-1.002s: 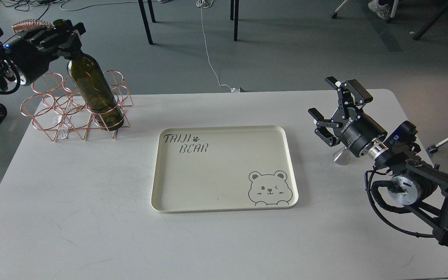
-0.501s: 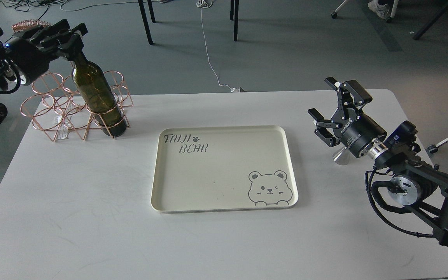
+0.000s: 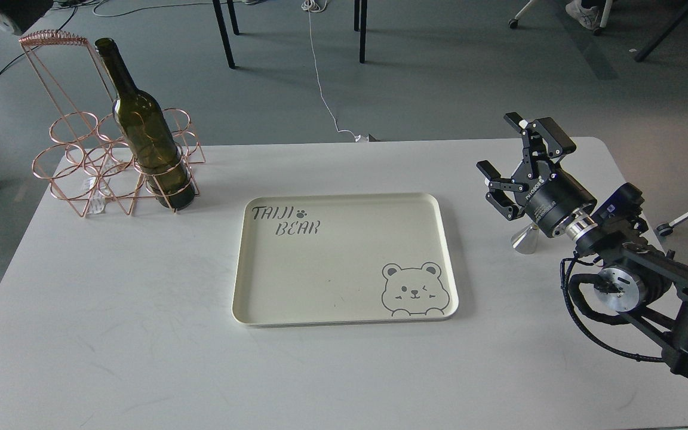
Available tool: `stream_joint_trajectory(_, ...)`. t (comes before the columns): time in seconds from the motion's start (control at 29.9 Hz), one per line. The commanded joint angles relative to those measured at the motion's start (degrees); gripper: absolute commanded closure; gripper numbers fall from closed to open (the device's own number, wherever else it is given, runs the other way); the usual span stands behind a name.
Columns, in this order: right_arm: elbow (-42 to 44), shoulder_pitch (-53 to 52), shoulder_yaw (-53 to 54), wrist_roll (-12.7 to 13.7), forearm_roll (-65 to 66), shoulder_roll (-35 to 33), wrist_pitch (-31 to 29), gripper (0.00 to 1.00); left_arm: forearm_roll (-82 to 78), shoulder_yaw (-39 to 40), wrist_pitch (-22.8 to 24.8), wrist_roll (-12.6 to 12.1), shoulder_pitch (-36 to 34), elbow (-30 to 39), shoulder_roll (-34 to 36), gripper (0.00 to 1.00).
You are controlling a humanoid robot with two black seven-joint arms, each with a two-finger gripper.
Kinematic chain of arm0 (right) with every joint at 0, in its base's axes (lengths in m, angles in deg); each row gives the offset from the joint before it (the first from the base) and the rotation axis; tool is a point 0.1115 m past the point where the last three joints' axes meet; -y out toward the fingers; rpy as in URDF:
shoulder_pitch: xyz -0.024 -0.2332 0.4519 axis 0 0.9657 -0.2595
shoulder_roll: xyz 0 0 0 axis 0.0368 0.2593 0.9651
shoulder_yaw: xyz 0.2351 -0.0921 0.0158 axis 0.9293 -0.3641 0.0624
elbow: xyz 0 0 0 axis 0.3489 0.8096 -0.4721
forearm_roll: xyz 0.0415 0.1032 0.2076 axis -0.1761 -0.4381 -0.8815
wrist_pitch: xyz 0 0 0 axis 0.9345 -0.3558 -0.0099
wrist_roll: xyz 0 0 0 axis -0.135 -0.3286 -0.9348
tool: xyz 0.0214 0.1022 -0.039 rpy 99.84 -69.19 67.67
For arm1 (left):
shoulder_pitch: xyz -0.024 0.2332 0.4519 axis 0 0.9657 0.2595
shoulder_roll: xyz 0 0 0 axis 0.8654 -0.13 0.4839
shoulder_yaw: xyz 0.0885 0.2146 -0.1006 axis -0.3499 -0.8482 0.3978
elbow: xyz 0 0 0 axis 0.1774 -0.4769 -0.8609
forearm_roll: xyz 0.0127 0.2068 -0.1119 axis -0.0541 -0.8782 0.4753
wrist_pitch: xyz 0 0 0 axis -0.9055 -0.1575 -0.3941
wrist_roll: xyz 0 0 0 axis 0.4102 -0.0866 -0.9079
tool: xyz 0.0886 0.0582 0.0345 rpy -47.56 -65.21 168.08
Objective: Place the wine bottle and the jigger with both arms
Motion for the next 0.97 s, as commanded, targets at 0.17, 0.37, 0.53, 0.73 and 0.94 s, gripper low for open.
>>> stream_joint_trajectory(0.17,0.17,3.78,5.05,0.0,-0.04,5.33,0.96,0.02,26.22,-0.08,-0.27,0.01,12.62,18.43,-5.47,0.02)
stream_joint_trajectory(0.37,0.17,6.77,7.33,0.0,-0.13,5.86,0.96,0.02,27.44,0.0,0.26,0.01,23.87,18.61,-12.24,0.02)
stream_joint_trajectory(0.53,0.69,8.44,9.01,0.0,-0.13,6.21,1.14,0.02,38.06,0.09,0.78,0.01,32.84,17.64,-16.11,0.02)
stream_joint_trajectory(0.73,2.28,8.44,9.35,0.0,-0.22,7.97,1.32,0.02,47.3,0.62,5.08,0.01,37.78,9.48,-20.24,0.02)
stream_joint_trajectory(0.94,2.19,8.44,11.46,0.0,-0.39,9.64,1.32,0.02,55.21,0.8,12.82,0.01,37.78,7.89,-20.16,0.02)
